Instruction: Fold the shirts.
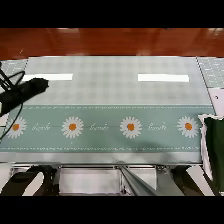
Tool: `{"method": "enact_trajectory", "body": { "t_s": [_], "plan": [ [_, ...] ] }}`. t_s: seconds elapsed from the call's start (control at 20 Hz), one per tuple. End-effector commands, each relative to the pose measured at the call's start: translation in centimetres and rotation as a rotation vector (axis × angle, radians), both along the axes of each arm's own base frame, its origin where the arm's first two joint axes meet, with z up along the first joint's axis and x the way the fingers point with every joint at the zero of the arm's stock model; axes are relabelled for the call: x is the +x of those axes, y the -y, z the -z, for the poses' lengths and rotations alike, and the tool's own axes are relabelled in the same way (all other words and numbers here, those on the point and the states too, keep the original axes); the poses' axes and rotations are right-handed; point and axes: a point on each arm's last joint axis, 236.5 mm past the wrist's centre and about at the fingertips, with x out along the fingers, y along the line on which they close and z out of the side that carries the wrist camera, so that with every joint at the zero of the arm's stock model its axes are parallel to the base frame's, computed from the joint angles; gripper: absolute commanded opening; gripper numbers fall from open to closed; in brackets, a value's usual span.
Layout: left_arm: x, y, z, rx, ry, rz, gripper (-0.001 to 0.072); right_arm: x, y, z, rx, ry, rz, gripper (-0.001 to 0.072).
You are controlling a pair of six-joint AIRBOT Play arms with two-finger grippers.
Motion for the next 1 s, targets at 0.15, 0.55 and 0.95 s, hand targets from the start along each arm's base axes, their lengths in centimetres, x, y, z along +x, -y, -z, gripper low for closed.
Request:
{"method": "enact_trajectory", "body": {
  "t_s": [0.15, 0.55, 0.95],
  "plan": [
    [5.2, 3.5, -8.3, 0.043, -0.014, 0.225, 0.0015, 18.6, -14.3, -5.3, -0.157, 0.337, -0.618, 0.0022],
    [6.5, 6.0, 0.8, 0.282, -0.361, 0.269, 0.0015, 25.1, -32.7, 6.6, -0.316, 0.02, -1.1, 0.0022],
    [3.6, 4.2, 11.9, 0.241, -0.553, 0.199, 0.0015, 26.6, -30.0, 16.5, -0.21, -0.189, -1.017, 0.0022]
  ]
}}
